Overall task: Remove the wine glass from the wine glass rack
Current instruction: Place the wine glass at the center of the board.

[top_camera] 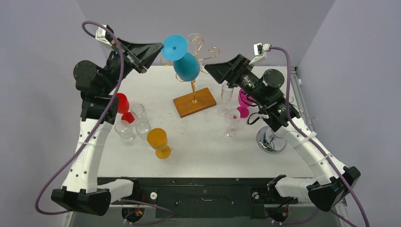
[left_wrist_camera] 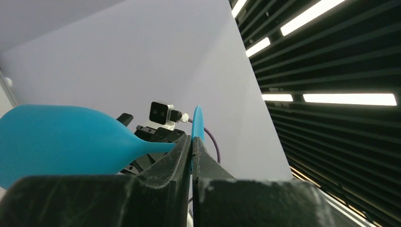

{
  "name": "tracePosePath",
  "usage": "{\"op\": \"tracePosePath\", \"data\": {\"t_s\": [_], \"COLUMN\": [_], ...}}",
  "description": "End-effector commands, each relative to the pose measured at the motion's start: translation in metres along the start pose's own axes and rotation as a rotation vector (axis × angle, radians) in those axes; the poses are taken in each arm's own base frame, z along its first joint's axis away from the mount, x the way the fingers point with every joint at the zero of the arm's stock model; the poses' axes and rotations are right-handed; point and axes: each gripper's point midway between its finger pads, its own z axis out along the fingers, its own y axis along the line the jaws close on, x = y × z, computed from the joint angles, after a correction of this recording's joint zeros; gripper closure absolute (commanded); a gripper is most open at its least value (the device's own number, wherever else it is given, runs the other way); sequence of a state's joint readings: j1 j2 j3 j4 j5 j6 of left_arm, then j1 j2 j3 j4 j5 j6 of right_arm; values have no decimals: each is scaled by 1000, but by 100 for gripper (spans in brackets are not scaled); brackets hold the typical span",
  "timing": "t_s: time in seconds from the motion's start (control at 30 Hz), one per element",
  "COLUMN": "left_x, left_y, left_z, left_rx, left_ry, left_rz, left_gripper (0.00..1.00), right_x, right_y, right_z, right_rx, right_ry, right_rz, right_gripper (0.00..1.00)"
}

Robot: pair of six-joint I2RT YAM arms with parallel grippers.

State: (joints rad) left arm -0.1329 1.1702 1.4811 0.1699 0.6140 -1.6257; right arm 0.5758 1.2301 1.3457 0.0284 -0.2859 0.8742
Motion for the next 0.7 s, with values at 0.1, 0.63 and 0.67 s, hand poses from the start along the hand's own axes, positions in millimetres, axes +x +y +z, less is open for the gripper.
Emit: {"op": "tracePosePath", "data": {"t_s": [0.1,0.63,0.67], "left_x": [23,37,38], "left_y": [-44,-55,-56], "left_z": [35,68,69], "left_rx": [184,316,321], "left_ry": [75,168,173], "left_rz": [-73,-228,-233], "left_gripper": [100,100,100], "right_x": [-42,-61,-60], "right_y": [26,42,43], "right_z": [-20,-45,-45], "right_rx": [-168,-398,-411], "right_ry": [-140,-212,-205], "right_rz": [8,139,144], "right_gripper": [10,10,10]}}
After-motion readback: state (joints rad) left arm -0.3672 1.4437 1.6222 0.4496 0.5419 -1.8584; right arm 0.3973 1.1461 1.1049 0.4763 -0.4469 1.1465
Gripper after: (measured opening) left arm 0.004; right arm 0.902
